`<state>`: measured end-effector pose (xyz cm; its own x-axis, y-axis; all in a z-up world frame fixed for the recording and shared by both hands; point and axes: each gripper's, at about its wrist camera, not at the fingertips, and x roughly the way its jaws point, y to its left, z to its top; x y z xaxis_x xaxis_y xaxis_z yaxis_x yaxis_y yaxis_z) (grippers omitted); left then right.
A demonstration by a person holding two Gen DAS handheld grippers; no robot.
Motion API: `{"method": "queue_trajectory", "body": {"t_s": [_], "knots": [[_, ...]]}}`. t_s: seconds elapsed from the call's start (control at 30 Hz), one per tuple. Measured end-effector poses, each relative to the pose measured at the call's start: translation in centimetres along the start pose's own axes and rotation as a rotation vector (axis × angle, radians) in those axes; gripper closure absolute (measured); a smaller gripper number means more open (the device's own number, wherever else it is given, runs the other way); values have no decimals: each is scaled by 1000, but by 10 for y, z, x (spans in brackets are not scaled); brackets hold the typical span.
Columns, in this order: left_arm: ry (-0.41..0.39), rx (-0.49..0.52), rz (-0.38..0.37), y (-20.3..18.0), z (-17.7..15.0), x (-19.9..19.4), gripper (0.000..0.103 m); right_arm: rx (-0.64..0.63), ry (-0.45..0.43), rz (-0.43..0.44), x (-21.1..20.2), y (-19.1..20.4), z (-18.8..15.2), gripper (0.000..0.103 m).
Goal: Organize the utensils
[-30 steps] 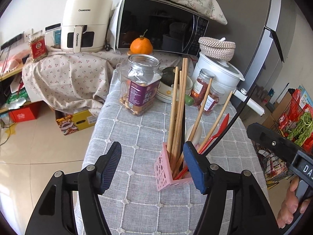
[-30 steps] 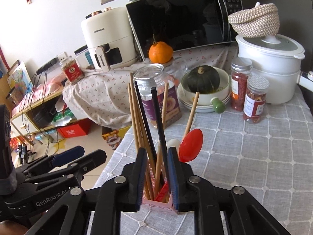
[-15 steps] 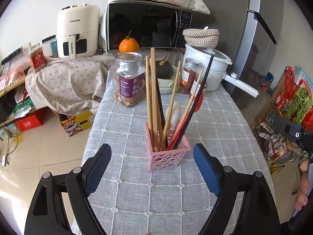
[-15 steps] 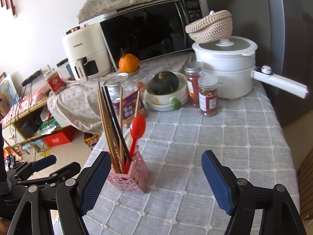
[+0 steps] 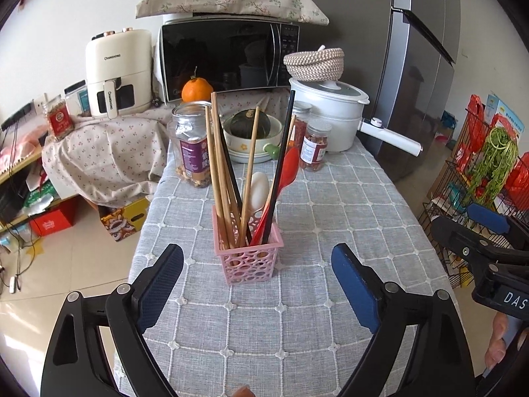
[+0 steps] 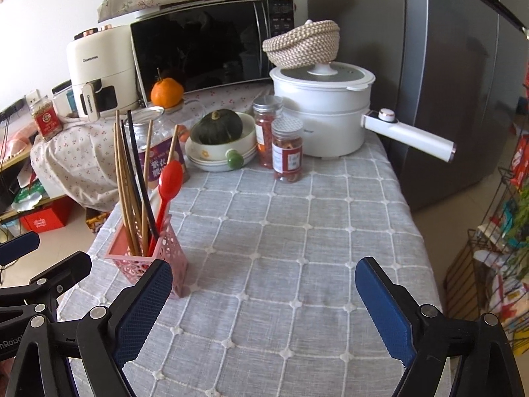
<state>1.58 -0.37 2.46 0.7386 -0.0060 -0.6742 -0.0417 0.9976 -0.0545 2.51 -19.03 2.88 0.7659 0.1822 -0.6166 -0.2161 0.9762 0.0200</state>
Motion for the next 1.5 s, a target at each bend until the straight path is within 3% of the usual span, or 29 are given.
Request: {"method": "queue_trajectory", "body": {"t_s": [1.5], "knots": [[0, 8, -7, -10, 2, 4, 8, 49, 64, 10, 17, -7, -4, 9]]}}
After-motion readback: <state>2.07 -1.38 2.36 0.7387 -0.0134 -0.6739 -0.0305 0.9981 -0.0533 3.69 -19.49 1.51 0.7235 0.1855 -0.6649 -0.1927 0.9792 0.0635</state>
